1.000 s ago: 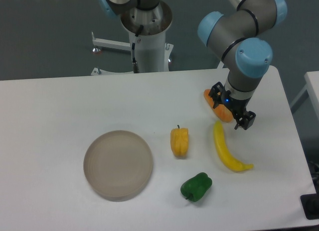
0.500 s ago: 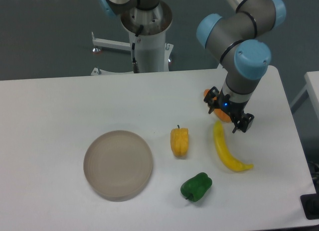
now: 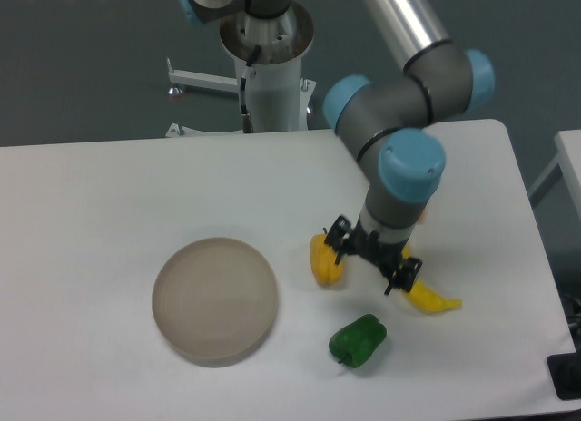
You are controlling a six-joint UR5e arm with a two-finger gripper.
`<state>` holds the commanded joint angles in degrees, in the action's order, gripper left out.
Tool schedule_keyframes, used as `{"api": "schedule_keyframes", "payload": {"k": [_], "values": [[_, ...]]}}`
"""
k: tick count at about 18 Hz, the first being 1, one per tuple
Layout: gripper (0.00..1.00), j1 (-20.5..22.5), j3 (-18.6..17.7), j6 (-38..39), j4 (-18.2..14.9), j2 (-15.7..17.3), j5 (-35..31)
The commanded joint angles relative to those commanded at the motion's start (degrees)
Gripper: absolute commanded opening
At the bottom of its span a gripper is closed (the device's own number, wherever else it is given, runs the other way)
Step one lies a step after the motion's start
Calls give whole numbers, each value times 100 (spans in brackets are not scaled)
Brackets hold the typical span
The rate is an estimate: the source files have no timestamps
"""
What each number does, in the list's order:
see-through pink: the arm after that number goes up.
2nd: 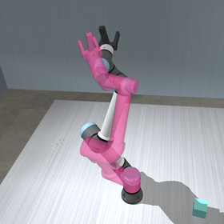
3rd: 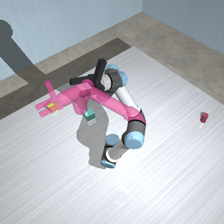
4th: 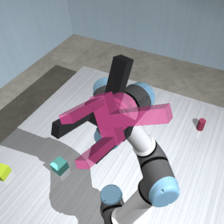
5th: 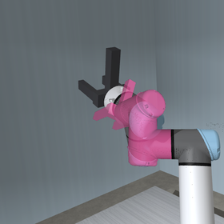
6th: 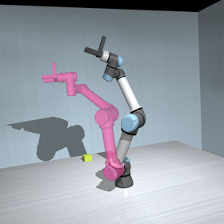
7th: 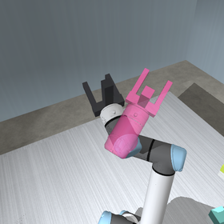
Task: Pick up the green pepper from the table
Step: 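Move the gripper over the green bell pepper and lower onto it, then close the gripper around the green bell pepper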
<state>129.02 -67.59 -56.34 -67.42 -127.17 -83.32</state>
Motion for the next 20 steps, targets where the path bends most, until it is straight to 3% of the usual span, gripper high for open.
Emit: {"api": "schedule_keyframes", "payload": {"k": [6, 20], "values": [[100, 0, 140, -62, 299, -273, 0], [100, 0, 273, -44, 308, -800, -9]]}}
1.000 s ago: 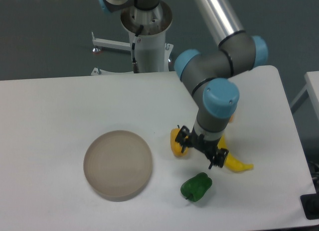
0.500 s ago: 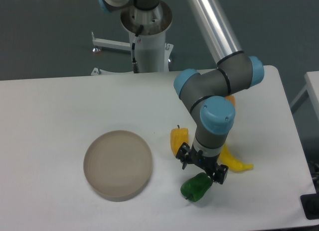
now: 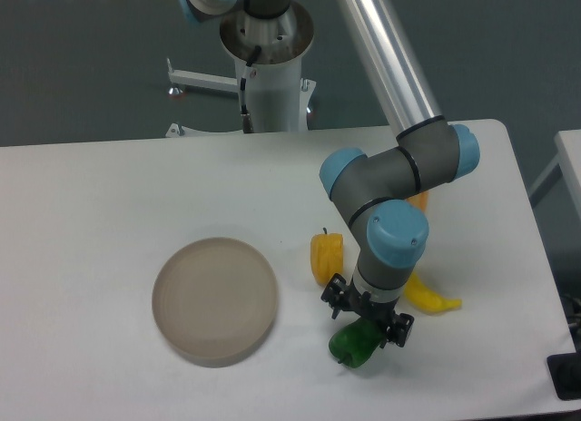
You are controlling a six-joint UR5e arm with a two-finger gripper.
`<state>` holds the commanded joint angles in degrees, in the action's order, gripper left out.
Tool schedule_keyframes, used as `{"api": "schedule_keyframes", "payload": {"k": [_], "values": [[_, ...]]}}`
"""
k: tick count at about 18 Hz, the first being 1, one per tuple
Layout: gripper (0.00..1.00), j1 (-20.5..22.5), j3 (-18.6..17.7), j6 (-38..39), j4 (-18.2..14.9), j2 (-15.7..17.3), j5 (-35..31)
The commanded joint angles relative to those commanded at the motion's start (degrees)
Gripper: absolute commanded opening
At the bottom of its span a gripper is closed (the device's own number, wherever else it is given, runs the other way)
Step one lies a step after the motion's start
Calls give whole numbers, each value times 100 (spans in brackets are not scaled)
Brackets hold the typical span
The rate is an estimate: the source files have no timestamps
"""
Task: Pick up the green pepper from the table
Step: 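Close the gripper around the green bell pepper, then lift the green bell pepper up off the table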
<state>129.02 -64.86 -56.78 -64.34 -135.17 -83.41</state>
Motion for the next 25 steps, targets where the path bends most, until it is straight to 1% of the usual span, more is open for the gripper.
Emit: {"api": "schedule_keyframes", "payload": {"k": [1, 2, 4, 6, 7, 9, 10, 11, 12, 13, 16, 17, 20, 21, 22, 23, 25], "values": [[93, 0, 0, -9, 0, -26, 9], [73, 0, 9, -9, 0, -27, 9], [43, 0, 9, 17, -9, -18, 9], [18, 0, 9, 44, -9, 26, 183], [18, 9, -35, 44, -9, 61, 237], [18, 35, -140, 61, -70, 271, 237], [19, 61, -254, 61, -79, 411, 237], [19, 122, -490, 18, -184, 700, 229], [19, 184, -649, -35, -341, 903, 229], [19, 315, -807, -96, -630, 1192, 211], [19, 579, -844, -517, -1334, 1616, 202], [19, 693, -844, -623, -1519, 1730, 193], [19, 984, -844, -1000, -1871, 1942, 167], [19, 1063, -852, -1280, -1889, 2003, 150], [19, 1142, -861, -1753, -1890, 2021, 132], [18, 1160, -887, -2036, -1881, 2012, 19], [19, 1178, -984, -2398, -1881, 2012, -489]]}}
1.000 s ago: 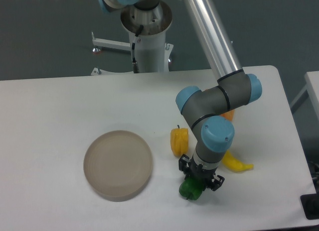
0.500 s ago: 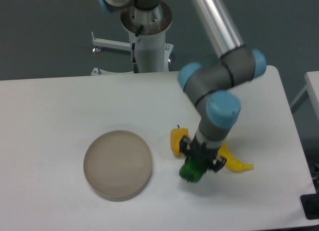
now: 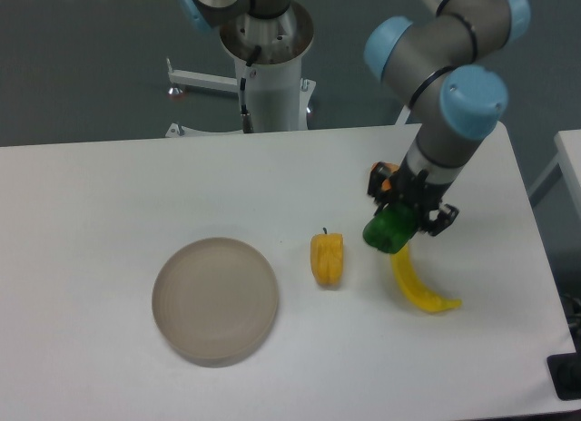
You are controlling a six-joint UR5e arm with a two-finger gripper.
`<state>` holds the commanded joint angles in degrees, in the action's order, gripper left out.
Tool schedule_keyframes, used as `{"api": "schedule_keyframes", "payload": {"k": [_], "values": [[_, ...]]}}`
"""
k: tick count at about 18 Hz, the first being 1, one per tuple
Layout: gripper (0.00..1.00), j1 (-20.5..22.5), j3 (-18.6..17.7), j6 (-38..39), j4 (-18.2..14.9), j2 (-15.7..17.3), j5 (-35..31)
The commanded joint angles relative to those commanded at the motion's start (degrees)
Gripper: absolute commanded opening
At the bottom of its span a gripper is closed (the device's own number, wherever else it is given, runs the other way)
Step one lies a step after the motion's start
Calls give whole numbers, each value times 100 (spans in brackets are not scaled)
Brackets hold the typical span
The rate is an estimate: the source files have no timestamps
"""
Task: Pick up the green pepper from the table
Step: 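Lift the green bell pepper up off the table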
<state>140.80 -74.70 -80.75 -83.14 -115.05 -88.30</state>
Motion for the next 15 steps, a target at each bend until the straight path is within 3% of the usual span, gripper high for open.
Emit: {"api": "schedule_keyframes", "payload": {"k": [15], "values": [[20, 9, 122, -555, 53, -132, -73]]}}
